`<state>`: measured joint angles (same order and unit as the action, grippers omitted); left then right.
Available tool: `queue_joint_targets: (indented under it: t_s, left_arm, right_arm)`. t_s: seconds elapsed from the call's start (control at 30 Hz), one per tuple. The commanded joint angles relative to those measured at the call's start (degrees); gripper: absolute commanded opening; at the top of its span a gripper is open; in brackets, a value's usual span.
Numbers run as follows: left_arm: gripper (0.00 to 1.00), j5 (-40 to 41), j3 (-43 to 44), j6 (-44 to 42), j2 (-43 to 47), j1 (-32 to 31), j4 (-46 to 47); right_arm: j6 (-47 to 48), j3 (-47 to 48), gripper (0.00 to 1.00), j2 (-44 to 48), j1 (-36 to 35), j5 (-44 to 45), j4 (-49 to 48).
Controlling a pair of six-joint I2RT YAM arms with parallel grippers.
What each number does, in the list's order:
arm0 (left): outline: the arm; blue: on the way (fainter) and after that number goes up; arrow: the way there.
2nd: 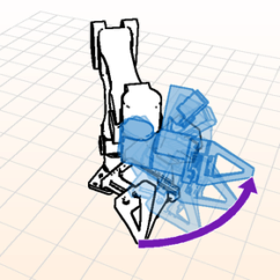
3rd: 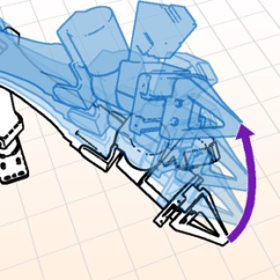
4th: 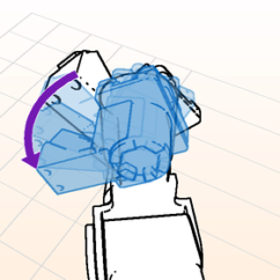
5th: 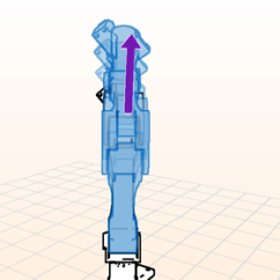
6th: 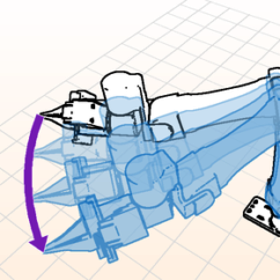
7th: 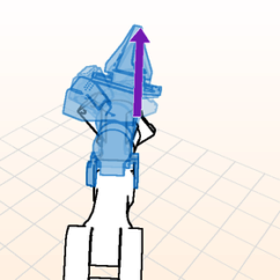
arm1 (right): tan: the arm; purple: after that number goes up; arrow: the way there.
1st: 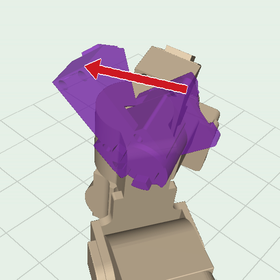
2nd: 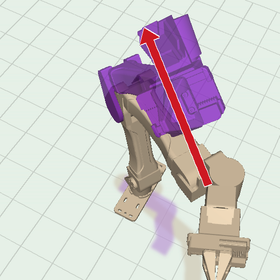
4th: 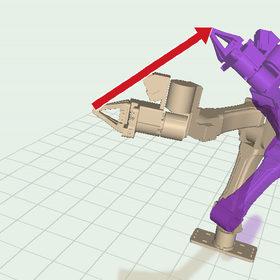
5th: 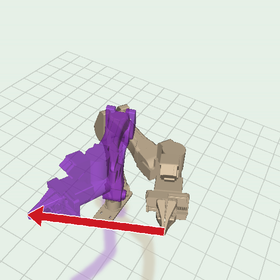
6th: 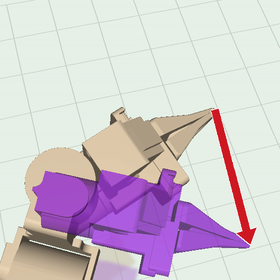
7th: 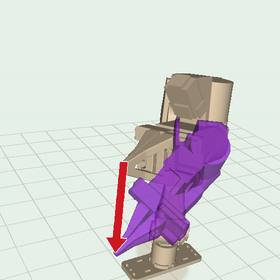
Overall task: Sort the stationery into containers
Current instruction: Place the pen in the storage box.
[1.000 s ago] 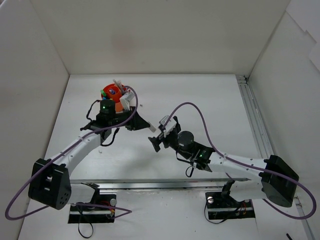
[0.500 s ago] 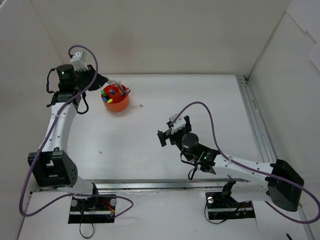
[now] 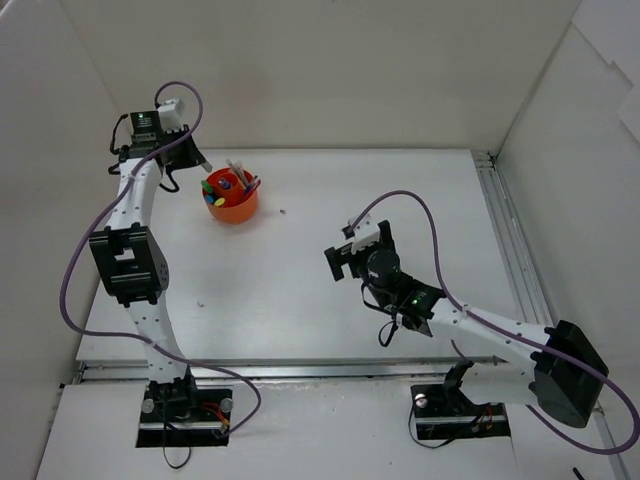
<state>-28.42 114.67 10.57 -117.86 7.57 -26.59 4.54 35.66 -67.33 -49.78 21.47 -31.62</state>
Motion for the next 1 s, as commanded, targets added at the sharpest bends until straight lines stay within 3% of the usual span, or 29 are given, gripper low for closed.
queue_joint_targets:
  t_s: [0.0, 0.57, 0.97]
  left_arm:
    - [0.0, 0.29, 5.12, -2.92, 0.45, 0.34, -0.92]
    - [0.0, -2.41, 5.3, -5.12, -6.32, 0.34, 0.31]
    - [0.0, -5.32, 3.89, -3.98, -6.41, 0.34, 4.35]
  right_arm:
    - [-0.67, 3.63, 0.98, -0.78, 0.47, -1.43, -1.08]
    - [-2.16, 5.12, 0.98, -3.95, 2.76, -5.57, -0.9]
    - [-2.34, 4.59, 0.98, -3.95, 3.2, -5.57, -0.9]
